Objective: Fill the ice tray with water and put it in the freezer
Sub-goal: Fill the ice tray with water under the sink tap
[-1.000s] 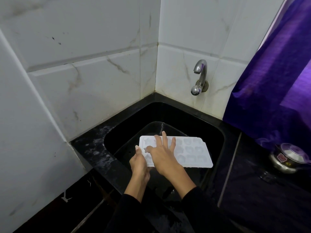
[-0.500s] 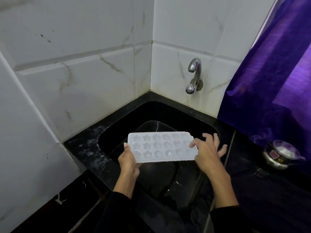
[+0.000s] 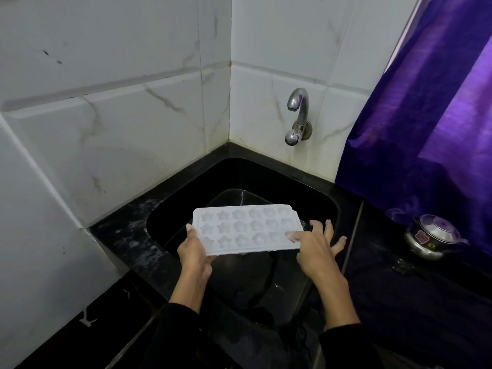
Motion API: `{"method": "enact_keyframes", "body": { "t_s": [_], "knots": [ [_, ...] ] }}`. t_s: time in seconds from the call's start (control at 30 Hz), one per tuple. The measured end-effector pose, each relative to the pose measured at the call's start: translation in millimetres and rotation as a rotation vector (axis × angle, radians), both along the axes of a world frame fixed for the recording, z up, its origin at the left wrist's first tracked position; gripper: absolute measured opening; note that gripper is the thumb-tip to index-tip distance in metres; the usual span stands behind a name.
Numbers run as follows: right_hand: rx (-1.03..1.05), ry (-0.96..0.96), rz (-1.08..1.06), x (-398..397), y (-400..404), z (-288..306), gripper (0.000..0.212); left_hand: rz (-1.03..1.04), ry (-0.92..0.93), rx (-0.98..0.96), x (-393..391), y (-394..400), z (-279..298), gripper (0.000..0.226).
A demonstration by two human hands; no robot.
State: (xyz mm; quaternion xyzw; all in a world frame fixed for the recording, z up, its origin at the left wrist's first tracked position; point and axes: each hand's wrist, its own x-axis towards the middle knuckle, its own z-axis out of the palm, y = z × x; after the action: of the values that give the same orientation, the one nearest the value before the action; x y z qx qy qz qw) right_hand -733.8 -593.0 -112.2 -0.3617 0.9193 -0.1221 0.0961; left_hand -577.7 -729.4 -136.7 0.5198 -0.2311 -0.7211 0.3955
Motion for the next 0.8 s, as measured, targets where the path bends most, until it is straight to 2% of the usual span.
{"method": "enact_keyframes", "body": {
  "t_s": [0.1,0.33,0.8],
  "knots": [
    [-0.008,-0.002,0.008,0.3,-0.7,0.7,0.080,0.002,0.006,0.001,-1.1,-0.3,0.1,0.038],
    [-0.021,-0.035,0.015,3.4,0.3,2.4,0.074,0.020,0.004,-0.005,0.7,-1.6,2.7,0.036],
    [-0.035,0.005,0.025,3.9,-3.8,-3.1,0.082,0.025,0.019,-0.006,2.6,-3.9,3.9,0.036]
  ]
}}
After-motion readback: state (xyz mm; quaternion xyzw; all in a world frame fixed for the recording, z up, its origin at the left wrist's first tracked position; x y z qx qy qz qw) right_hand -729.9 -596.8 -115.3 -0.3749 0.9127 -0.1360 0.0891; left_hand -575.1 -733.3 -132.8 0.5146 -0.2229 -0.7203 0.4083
